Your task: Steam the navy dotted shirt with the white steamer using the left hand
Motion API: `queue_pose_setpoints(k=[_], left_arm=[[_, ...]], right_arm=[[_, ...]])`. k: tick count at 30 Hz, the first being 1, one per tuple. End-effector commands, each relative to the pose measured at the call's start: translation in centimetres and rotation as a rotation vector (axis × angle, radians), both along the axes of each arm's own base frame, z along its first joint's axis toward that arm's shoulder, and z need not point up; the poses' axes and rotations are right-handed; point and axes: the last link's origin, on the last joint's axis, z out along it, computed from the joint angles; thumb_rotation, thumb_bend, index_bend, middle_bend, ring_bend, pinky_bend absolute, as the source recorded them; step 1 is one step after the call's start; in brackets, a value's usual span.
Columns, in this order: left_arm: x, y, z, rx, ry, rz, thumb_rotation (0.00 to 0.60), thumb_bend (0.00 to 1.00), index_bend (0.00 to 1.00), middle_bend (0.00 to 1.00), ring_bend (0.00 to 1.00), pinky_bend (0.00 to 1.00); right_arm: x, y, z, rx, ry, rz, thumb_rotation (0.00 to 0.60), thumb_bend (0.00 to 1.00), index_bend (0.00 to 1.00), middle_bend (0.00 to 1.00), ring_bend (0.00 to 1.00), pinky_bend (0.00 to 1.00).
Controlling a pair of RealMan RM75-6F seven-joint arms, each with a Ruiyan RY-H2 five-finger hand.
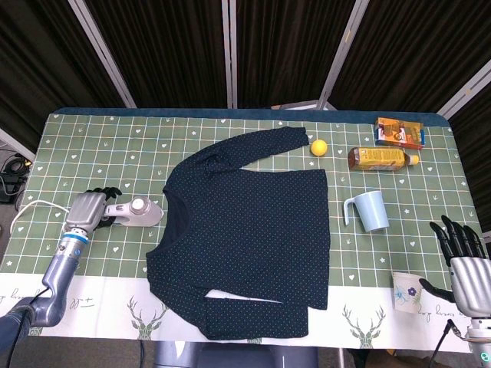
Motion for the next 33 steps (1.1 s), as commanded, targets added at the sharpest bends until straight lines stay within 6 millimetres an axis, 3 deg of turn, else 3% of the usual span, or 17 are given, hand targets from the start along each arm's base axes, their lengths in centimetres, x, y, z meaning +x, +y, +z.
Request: queue_pose_setpoints(k=[1,3,5,8,16,25,29,33], left_arm=[[0.0,0.1,-0.2,0.001,0.005,-0.010,0.600,0.48,0.60,0.64,0.59,0.76],[-0.1,0.2,-0.2,-0.006,0.012,-0.014,0.600,0.52,0.75,0.73,0.68,0.88],[-0.1,0.2,-0.1,-0.004,0.028,-0.030,0.600,0.56,0.84,0.78,0.73,0.94],[0.1,0.2,0.0,-0.004,0.013,-0.038,0.600,0.61,0.90,0.82,0.76,0.97],[2.1,1.0,1.5,0.023,-0.098,-0.104,0.600,0.62,0.91,0.83,0.77,0.99],[8.6,3.9,2.7,-0.017,-0.235,-0.202,0.600,0.66,0.91,0.83,0.77,0.99],[11.2,4.9,2.0,-0.056,-0.240,-0.238,0.600,0.66,0.91,0.83,0.77,0.99],[13.6,5.6,0.1,-0.118,-0.218,-0.264,0.600,0.66,0.91,0.83,0.77,0.99]], right_arm=[[0.0,0.0,0.0,0.001,0.000,-0.001,0.600,0.00,0.00,0.00,0.00,0.00],[0.0,-0.1,-0.1,0.003,-0.001,-0.002,0.600,0.00,0.00,0.00,0.00,0.00],[0.0,-0.1,-0.1,0.004,-0.001,-0.002,0.600,0.00,0.00,0.00,0.00,0.00],[0.0,-0.1,-0.1,0.004,-0.002,-0.002,0.600,0.00,0.00,0.00,0.00,0.00],[0.1,0.0,-0.1,0.003,-0.001,0.003,0.600,0.00,0.00,0.00,0.00,0.00],[0.0,0.0,0.2,-0.003,-0.014,-0.003,0.600,0.00,0.00,0.00,0.00,0.00],[-0.3,-0.2,0.4,-0.012,-0.018,-0.019,0.600,0.00,0.00,0.00,0.00,0.00],[-0.6,-0.5,0.6,-0.019,-0.021,-0.036,0.600,0.00,0.00,0.00,0.00,0.00]])
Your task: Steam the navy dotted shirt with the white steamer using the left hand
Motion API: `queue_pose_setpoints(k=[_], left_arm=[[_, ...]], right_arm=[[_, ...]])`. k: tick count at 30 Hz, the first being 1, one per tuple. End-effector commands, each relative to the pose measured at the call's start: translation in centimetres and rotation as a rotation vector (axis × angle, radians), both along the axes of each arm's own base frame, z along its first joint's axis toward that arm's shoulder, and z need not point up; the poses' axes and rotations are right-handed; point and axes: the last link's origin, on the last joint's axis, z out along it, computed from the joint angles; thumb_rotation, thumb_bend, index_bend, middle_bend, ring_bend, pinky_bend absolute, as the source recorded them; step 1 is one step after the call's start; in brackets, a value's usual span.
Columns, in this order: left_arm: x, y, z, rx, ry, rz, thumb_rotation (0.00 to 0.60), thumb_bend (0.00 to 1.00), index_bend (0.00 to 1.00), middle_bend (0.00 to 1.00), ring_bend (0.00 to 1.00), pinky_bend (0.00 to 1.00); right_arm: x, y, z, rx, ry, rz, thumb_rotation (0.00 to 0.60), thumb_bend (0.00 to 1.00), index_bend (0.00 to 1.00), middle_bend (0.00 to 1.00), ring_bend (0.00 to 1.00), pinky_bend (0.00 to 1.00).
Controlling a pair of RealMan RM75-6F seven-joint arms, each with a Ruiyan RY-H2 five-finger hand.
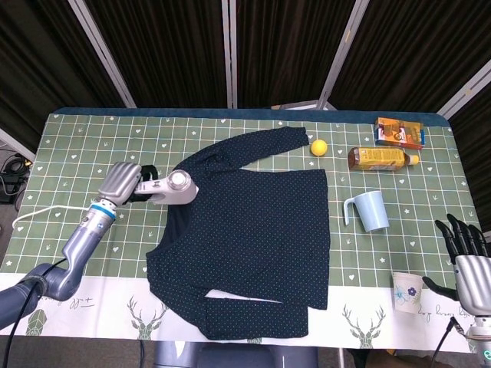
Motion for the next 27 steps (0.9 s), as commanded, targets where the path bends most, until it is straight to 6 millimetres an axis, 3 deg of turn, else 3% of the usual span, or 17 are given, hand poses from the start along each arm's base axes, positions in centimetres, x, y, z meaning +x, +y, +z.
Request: queue_pose_setpoints(k=[1,14,27], left_arm=[[2.1,0.5,-1.8,-0.045,0.012,-0.023,0.600,0.66,0.91,0.83,0.77,0.99],[6.6,1.7,-8.0,-0.061,-0.010,-0.066,0.600,0.70,0.91,0.83,0.78,1.00],[9.8,1.5,-12.0,-0.088,-0.028,-0.111,0.600,0.69,0.92,0.83,0.78,1.00]], right_arm=[[-0.2,-0.2,0.1,-0.003,-0.003,-0.009,0.600,0.00,0.00,0.00,0.00,0.00],[-0.6,-0.6,0.4,-0.003,-0.022,-0.031,0.600,0.00,0.00,0.00,0.00,0.00],[-0.8,-0.8,0.5,0.009,-0.042,-0.032,0.600,0.00,0.00,0.00,0.00,0.00]])
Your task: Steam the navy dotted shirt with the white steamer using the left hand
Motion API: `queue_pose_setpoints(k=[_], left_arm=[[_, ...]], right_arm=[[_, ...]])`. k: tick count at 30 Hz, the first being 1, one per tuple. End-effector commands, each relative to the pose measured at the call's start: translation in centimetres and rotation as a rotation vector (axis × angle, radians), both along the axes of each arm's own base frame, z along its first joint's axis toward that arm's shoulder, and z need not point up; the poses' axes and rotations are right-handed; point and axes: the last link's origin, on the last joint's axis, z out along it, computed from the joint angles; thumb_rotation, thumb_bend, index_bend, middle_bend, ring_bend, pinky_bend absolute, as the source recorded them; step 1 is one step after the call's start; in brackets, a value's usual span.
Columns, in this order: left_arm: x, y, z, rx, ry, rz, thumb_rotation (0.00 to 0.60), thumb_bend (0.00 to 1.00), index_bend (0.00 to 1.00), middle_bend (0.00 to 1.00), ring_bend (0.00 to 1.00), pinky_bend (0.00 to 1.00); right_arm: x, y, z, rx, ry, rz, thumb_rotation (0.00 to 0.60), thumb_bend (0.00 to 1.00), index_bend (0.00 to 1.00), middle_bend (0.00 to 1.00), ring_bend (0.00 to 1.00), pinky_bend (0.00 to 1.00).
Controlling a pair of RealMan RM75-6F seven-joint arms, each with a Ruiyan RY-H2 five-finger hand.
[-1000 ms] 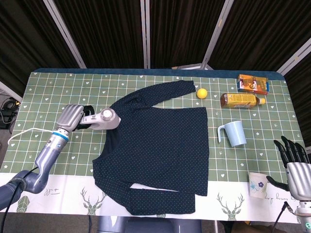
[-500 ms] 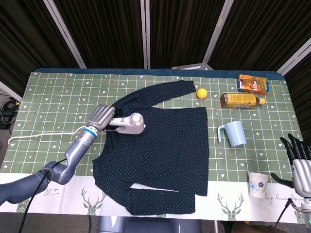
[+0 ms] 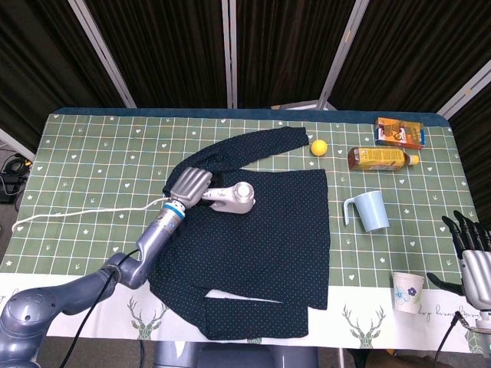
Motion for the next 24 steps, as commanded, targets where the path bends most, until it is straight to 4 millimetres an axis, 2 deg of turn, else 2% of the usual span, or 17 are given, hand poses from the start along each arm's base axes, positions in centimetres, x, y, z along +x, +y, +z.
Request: queue_pose_setpoints(k=[1,10,24], left_arm=[[0.4,-0.3,-0.7,-0.011,-0.006,-0.003,0.600,0.69,0.92,0.83,0.78,1.00],[0.3,-0.9,-2.1,-0.046,0.014,0.003,0.600,0.69,0.92,0.83,0.78,1.00],[-0.6,-1.1,-2.1,-0.070,0.061,0.006,0.600,0.69,0.92,0.83,0.78,1.00]], right_arm=[[0.0,0.0,0.0,0.004,-0.001,0.001,0.600,0.00,0.00,0.00,0.00,0.00],[0.1,0.2,0.1,0.002,-0.007,0.008,0.600,0.00,0.00,0.00,0.00,0.00],[0.2,0.3,0.3,-0.001,-0.008,0.011,0.600,0.00,0.00,0.00,0.00,0.00]])
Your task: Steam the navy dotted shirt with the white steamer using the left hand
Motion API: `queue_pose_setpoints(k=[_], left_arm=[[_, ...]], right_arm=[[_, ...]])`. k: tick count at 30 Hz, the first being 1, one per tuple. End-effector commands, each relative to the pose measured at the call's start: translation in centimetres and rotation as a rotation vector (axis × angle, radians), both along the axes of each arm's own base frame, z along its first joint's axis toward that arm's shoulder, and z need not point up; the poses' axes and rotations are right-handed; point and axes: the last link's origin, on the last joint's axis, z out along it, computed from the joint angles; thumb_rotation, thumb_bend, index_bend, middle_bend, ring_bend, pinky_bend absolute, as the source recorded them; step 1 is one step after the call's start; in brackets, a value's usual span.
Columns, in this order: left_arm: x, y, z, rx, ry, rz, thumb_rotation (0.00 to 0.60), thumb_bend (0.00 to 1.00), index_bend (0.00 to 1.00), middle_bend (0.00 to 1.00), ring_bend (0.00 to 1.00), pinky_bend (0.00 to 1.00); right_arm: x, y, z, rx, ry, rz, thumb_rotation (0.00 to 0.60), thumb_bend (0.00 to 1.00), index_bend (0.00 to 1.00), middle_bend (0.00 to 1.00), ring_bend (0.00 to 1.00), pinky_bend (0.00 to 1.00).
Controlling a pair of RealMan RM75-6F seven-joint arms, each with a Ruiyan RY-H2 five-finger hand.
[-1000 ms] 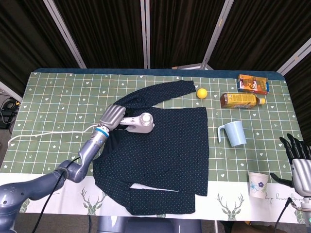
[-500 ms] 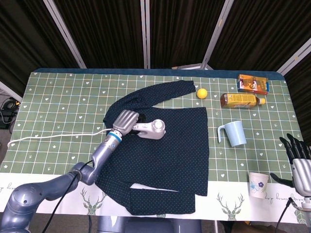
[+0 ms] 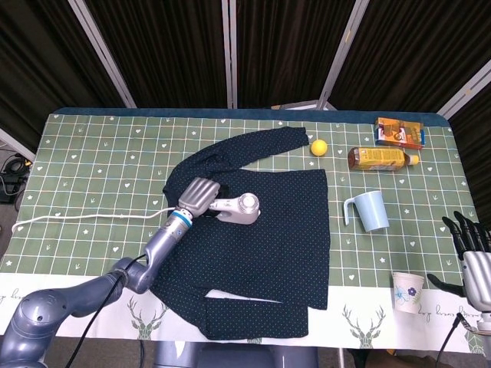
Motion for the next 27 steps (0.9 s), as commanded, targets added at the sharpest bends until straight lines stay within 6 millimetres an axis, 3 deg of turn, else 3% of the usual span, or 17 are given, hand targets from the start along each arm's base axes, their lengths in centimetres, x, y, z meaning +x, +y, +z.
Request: queue_pose_setpoints(k=[1,20,27], left_arm=[[-0.3,0.0,0.2,-0.003,0.008,0.004,0.600,0.69,0.92,0.83,0.78,1.00],[-5.3,-0.3,3.1,0.015,0.072,0.041,0.600,0.69,0.92,0.83,0.78,1.00],[-5.7,-0.4,3.3,0.008,0.067,0.049,0.600,0.69,0.92,0.83,0.78,1.00]], right_arm=[[0.0,0.0,0.0,0.000,-0.001,0.001,0.600,0.00,0.00,0.00,0.00,0.00],[0.4,0.2,-0.2,0.009,0.004,0.016,0.600,0.00,0.00,0.00,0.00,0.00],[0.5,0.3,-0.3,0.009,0.005,0.020,0.600,0.00,0.00,0.00,0.00,0.00]])
